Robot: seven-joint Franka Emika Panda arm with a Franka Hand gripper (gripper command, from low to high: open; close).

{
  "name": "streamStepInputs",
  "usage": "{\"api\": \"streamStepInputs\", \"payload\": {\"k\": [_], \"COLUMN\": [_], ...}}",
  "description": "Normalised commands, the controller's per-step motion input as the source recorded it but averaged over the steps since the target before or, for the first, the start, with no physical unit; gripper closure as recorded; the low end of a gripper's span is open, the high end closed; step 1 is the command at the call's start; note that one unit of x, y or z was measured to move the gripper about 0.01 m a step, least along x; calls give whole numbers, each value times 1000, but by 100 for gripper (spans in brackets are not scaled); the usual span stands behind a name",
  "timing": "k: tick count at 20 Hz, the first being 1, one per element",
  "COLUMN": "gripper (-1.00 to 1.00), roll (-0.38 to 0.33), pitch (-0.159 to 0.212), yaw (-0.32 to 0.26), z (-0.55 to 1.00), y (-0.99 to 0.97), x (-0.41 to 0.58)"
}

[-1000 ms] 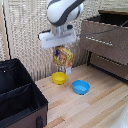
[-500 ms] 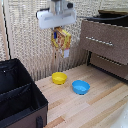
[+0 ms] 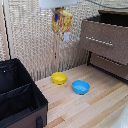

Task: Locate and clasp the grip of the topmost drawer. Steadily and circumspectly yank the drawer open. Discover and seize the nutrition bar using your clamp. Deposit the nutrition bar in the accessible drawer. Unclench the nutrition bar.

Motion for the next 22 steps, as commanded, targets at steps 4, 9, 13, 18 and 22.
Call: {"api": "streamStepInputs", "payload": {"k": [4,9,13,18,22], "gripper": [100,100,100,100,100], "roll": [57,105,94,80,97], "pitch": [5,0,0,31,182], "yaw": [46,30,1,7,3], "z": [983,809,613,475,246], "y": [-521,-816,-948,-941,-825], "x": [-59,-11,0,0,43]}}
